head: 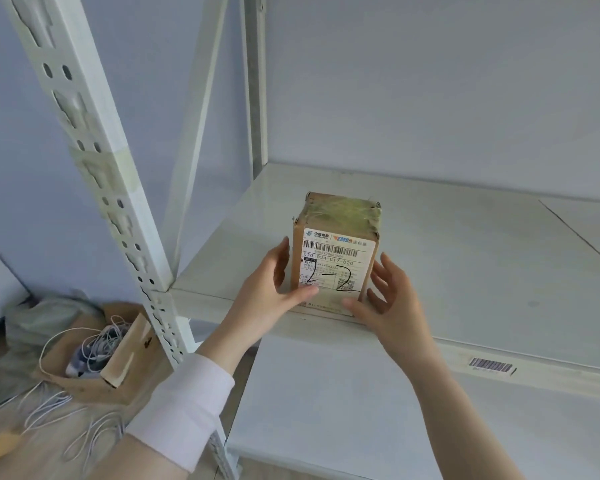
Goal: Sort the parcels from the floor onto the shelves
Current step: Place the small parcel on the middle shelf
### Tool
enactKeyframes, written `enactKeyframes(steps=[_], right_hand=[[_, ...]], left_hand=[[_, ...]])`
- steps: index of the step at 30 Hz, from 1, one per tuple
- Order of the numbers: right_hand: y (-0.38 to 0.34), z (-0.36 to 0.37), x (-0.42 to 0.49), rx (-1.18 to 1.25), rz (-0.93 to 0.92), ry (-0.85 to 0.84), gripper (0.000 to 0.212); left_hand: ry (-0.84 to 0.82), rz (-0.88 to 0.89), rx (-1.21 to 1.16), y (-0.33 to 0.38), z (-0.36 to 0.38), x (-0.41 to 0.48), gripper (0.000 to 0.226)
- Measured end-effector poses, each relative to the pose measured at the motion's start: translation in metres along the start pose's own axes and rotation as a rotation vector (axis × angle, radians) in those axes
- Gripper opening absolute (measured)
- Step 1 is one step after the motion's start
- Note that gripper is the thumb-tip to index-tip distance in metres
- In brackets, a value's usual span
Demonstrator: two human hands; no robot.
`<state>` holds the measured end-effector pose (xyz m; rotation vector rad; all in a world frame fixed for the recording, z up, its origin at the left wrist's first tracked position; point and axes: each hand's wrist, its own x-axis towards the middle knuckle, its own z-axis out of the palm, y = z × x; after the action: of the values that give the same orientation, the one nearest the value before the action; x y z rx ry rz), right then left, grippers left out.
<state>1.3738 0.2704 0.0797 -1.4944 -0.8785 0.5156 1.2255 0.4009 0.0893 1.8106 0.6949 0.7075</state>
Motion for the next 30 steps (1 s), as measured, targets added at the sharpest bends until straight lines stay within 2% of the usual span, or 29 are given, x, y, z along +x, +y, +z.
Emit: enactKeyframes(steps=[5,7,19,30], right_hand=[[0.000,0.009,0.016,-0.080,0.023,0.052,0.065],[-0.001,0.011,0.026,-0.098,0.034,0.065,0.061],[-0.007,0.015,0.100,-0.268,0.051,0.100,0.041],[0.004,0.013,0.120,-0.285,0.089,0.102,0.051]], left_hand=[[-0.051,-0.005,0.023,-0.002,-0.002,0.021,0.065],[-0.053,0.013,0.055,-0.001,-0.004,0.033,0.058],[-0.094,0.002,0.181,0.006,-0.009,0.115,0.054],[-0.120,-0.034,0.153,0.001,-0.004,0.135,0.060]])
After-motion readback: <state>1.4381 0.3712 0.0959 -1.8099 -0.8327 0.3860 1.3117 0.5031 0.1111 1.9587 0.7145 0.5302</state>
